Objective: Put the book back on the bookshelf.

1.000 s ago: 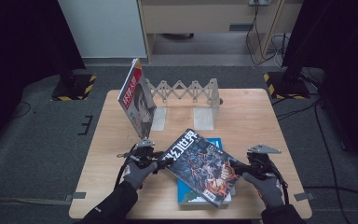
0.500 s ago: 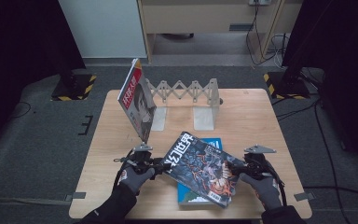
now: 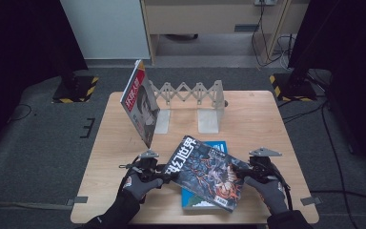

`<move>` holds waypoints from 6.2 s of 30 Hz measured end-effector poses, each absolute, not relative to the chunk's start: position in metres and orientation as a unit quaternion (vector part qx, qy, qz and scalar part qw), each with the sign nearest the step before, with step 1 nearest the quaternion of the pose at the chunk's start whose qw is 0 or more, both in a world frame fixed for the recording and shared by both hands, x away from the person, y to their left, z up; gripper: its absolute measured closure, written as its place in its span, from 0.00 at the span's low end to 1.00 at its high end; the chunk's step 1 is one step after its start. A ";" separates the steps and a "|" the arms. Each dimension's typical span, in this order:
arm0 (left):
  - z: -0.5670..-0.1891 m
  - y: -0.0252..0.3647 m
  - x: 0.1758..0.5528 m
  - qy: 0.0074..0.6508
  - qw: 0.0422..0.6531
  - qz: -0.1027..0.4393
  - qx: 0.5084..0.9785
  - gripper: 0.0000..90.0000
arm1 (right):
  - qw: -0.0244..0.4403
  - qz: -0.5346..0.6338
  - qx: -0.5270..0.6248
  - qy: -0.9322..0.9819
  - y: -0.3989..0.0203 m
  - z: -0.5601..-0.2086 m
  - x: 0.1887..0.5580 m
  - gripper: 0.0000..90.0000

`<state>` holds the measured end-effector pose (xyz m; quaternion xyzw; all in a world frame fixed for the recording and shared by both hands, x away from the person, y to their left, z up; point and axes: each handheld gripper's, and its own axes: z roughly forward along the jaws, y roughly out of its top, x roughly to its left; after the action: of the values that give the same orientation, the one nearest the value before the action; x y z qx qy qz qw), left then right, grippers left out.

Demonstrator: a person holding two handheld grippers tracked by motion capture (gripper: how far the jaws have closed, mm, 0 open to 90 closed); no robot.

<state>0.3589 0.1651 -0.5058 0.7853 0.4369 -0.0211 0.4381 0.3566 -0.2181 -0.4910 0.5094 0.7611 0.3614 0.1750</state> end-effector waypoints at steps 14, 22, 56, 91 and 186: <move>-0.517 0.159 0.370 0.437 0.455 -0.085 0.771 0.23 | 0.175 0.362 0.507 0.762 -0.218 -0.491 0.357 0.21; -0.505 0.167 0.366 0.454 0.446 -0.089 0.767 0.42 | 0.176 0.361 0.507 0.763 -0.218 -0.491 0.357 0.22; -0.488 0.171 0.363 0.452 0.499 -0.155 0.723 0.81 | 0.174 0.363 0.512 0.759 -0.220 -0.492 0.358 0.23; -0.415 0.188 0.362 0.424 0.579 -0.103 0.689 0.91 | 0.193 0.357 0.549 0.731 -0.250 -0.489 0.365 0.22; -0.266 0.232 0.440 0.534 0.501 0.264 0.627 0.91 | 0.213 0.277 0.553 0.756 -0.268 -0.512 0.383 0.21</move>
<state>0.4404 0.2323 -0.2665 0.6272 0.5343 0.2640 0.5014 0.3835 -0.2682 -0.5125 0.5529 0.7564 0.2770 0.2131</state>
